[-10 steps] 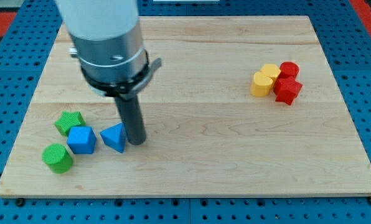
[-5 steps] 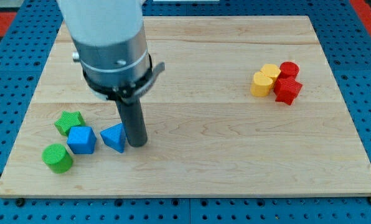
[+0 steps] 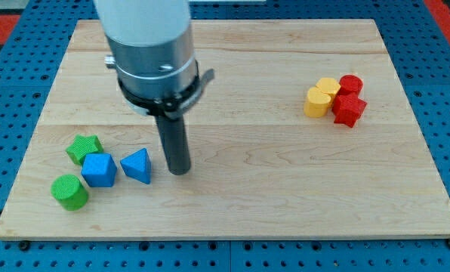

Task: Move blue triangle to the right of green star

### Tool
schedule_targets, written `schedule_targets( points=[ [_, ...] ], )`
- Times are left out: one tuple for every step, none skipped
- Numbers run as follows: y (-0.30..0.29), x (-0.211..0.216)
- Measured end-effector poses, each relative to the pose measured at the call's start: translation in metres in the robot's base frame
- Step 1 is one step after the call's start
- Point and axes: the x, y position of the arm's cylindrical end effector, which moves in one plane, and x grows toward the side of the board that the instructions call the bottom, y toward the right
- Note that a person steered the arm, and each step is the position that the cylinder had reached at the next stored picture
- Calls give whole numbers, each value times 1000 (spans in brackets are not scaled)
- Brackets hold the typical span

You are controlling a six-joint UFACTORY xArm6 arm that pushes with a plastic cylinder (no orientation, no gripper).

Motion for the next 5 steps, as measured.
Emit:
schedule_targets(
  points=[
    [2,65],
    [-28,45],
    [-48,22],
    [-48,-5],
    [-48,-41]
  ],
)
